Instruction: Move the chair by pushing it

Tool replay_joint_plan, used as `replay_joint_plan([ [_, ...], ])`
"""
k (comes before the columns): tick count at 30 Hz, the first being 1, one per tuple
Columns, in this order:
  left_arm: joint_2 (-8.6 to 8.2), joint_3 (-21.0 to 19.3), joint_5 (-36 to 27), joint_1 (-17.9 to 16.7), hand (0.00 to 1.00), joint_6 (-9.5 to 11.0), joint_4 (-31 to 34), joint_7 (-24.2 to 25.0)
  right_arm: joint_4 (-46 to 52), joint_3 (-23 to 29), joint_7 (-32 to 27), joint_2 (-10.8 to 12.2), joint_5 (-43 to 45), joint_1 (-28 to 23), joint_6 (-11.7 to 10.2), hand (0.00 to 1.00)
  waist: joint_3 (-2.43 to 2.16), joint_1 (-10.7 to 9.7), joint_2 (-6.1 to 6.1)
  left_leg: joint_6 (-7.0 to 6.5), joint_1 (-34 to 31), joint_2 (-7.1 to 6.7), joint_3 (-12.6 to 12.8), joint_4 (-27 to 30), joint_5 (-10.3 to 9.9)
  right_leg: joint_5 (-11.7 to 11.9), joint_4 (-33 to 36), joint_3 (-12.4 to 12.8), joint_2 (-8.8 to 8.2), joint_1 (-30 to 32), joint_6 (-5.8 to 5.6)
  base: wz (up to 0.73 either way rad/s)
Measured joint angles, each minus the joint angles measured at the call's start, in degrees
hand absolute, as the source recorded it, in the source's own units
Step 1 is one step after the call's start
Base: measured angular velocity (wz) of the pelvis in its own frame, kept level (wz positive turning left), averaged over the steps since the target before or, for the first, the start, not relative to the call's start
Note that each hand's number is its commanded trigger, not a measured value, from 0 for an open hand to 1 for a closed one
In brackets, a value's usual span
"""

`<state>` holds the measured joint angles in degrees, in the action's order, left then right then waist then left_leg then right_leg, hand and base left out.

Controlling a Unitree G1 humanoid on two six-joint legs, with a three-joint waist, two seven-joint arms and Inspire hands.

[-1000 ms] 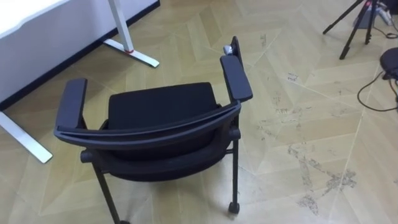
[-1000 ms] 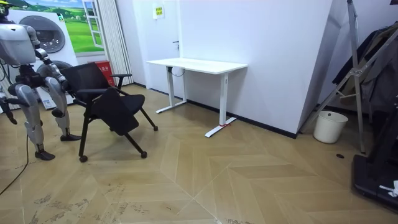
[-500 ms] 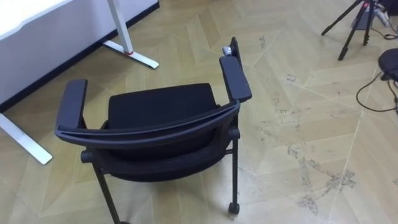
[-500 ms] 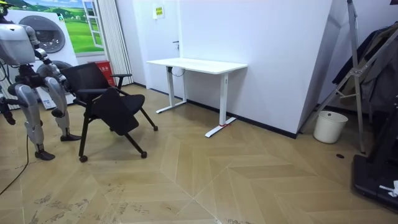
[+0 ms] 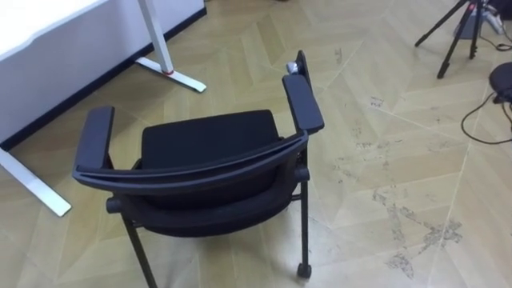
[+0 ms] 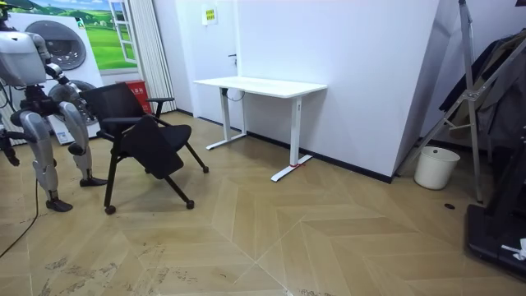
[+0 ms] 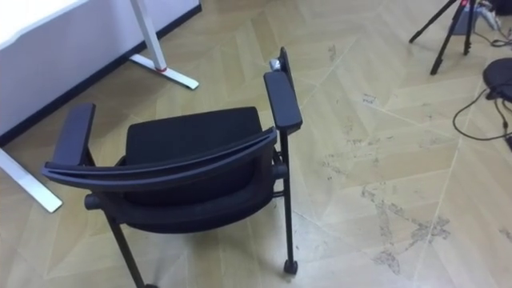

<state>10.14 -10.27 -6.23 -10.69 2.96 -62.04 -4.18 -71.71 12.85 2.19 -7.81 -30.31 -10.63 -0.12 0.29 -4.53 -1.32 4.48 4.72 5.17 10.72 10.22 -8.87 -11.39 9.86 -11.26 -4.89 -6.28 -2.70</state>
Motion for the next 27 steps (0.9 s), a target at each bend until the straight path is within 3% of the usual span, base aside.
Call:
replay_joint_plan([
  [5, 1.44, -0.93, 8.23, 0.41, 0.00, -0.16, 2.77, -6.06, -0.09, 0.25, 0.16, -1.88, 0.21, 0.05, 0.24, 0.00, 0.04, -0.17, -0.76, 0.00, 0.21, 0.01, -0.28, -0.39, 0.00, -0.02, -0.05, -0.36, 0.08, -0.18, 0.00, 0.03],
  [10, 5.74, -1.83, 17.18, 1.52, 0.00, -0.44, 6.77, -11.84, 0.41, 2.62, -0.90, -3.35, 0.26, 0.16, 0.90, 0.00, -0.04, -0.01, -1.12, -0.01, 0.40, 0.00, -0.09, -0.89, -0.01, -0.09, 0.07, -0.15, 0.11, -0.02, 0.01, -0.02],
  [12, 6.42, -3.13, 21.43, 2.31, 0.00, -0.49, 7.20, -12.84, 0.37, 3.80, -1.12, -3.35, 0.81, 0.22, 1.00, 0.00, -0.24, -0.08, -1.51, 0.00, 0.52, -0.01, -0.09, -0.93, -0.01, -0.07, 0.09, -0.26, 0.12, -0.24, 0.01, 0.00],
  [13, 6.81, -3.15, 23.33, 2.61, 0.00, -0.52, 7.65, -13.52, 0.37, 4.12, -1.31, -3.44, 1.08, 0.19, 1.00, 0.00, -0.12, -0.03, -1.91, 0.00, 0.56, -0.02, -0.10, -0.93, -0.01, -0.06, 0.06, -0.34, 0.13, -0.41, 0.02, 0.04],
  [19, 7.27, -3.12, 28.99, 3.72, 0.00, -1.45, 9.39, -14.51, 0.02, 4.32, -1.65, -4.50, 1.25, 0.44, 1.04, 0.00, -0.32, -0.12, -3.02, 0.00, 0.58, -0.06, -0.27, -0.91, -0.01, -0.08, -0.15, -0.40, 0.12, -0.57, 0.03, 0.01],
  [22, 8.63, -3.12, 31.62, 3.93, 0.00, -1.75, 12.61, -15.71, 0.18, 4.71, -1.49, -5.03, 1.09, 0.41, 1.04, 0.00, -0.34, -0.05, -3.37, 0.00, 0.64, -0.05, -0.25, -0.91, -0.01, -0.13, -0.17, -0.39, 0.10, -0.64, 0.06, 0.00],
  [25, 11.08, -3.21, 37.11, 4.58, 0.00, -2.29, 19.02, -17.50, 0.55, 4.66, -1.69, -5.08, 0.74, 0.41, 1.13, 0.00, -0.36, 0.62, -3.66, -0.01, 0.64, -0.05, 0.12, -0.90, -0.01, -0.14, -0.13, -0.24, 0.07, -0.56, 0.04, 0.00],
  [27, 11.61, -4.41, 40.73, 4.70, 0.00, -2.81, 23.30, -17.96, 0.53, 4.66, -1.54, -5.06, 0.57, 0.51, 1.46, 0.00, -0.38, 0.80, -3.71, 0.00, 0.55, -0.06, 0.08, -0.89, -0.01, -0.15, -0.14, -0.31, 0.07, -0.56, 0.04, 0.00],
])
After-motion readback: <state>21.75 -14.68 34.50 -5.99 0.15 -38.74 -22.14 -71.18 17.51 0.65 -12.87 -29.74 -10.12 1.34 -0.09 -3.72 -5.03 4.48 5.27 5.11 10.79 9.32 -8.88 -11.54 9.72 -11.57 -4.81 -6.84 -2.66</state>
